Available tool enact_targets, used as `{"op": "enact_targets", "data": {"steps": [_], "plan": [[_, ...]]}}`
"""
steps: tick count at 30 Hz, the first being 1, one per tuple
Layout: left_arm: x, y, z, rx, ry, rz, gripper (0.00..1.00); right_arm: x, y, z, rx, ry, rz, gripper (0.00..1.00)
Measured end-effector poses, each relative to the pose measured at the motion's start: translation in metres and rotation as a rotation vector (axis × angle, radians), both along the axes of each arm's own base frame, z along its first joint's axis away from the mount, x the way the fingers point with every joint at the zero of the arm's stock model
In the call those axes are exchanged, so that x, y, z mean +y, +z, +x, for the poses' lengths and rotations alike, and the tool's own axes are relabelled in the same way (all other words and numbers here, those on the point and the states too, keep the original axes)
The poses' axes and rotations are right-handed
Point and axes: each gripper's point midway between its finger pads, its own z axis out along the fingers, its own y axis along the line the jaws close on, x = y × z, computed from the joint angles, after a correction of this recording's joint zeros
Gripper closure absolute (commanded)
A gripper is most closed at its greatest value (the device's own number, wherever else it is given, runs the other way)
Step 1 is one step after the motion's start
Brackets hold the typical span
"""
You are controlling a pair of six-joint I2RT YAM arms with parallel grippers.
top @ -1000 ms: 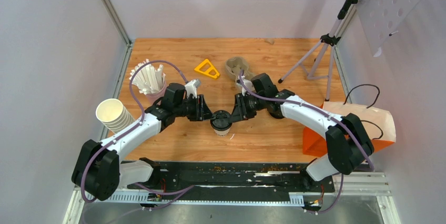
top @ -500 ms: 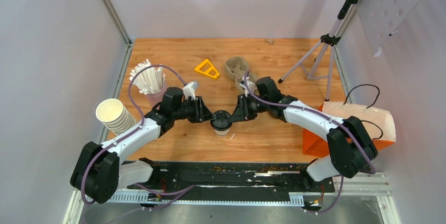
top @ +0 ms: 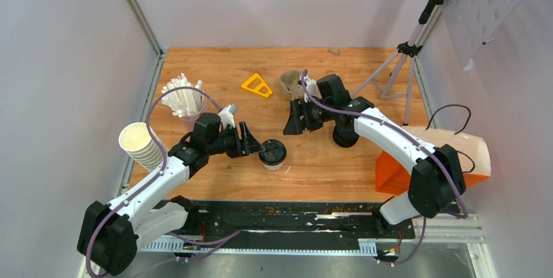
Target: Pack the takeout coffee
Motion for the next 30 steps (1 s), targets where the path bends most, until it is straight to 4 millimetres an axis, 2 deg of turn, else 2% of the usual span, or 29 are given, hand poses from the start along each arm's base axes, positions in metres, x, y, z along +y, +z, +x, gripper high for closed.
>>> {"op": "enact_targets", "data": {"steps": [2, 4, 5, 7, 9, 11, 15, 18, 21, 24, 30], "plan": [[0.003, -0.002, -0.001, 0.011, 0.005, 0.021, 0.28, -0.002, -0.003, -0.002, -0.001, -0.011, -0.026, 0.24], [0.006, 0.0, -0.001, 0.013, 0.007, 0.052, 0.06, -0.002, -0.004, -0.005, -0.015, -0.021, -0.056, 0.19], [0.007, 0.005, 0.0, 0.004, 0.003, 0.067, 0.01, -0.002, -0.003, -0.008, -0.028, -0.024, -0.07, 0.17], [0.009, 0.024, 0.005, -0.034, -0.004, 0.091, 0.0, 0.0, 0.0, -0.013, -0.058, -0.027, -0.092, 0.14], [0.01, 0.051, 0.011, -0.095, -0.005, 0.103, 0.0, 0.002, 0.003, -0.018, -0.087, -0.031, -0.114, 0.05], [0.015, 0.092, 0.018, -0.194, -0.002, 0.124, 0.0, 0.006, 0.006, -0.022, -0.118, -0.036, -0.146, 0.0], [0.031, 0.158, 0.016, -0.362, 0.024, 0.161, 0.0, 0.017, 0.014, -0.028, -0.177, -0.037, -0.19, 0.02], [0.048, 0.192, 0.008, -0.449, 0.059, 0.193, 0.0, 0.031, 0.018, -0.035, -0.212, -0.016, -0.209, 0.05], [0.067, 0.215, -0.004, -0.51, 0.108, 0.22, 0.0, 0.048, 0.016, -0.038, -0.24, -0.002, -0.25, 0.06], [0.086, 0.229, -0.016, -0.555, 0.165, 0.24, 0.0, 0.062, 0.005, -0.042, -0.252, 0.016, -0.314, 0.06], [0.114, 0.243, -0.038, -0.63, 0.254, 0.248, 0.0, 0.064, -0.018, -0.047, -0.272, 0.036, -0.45, 0.07]]}}
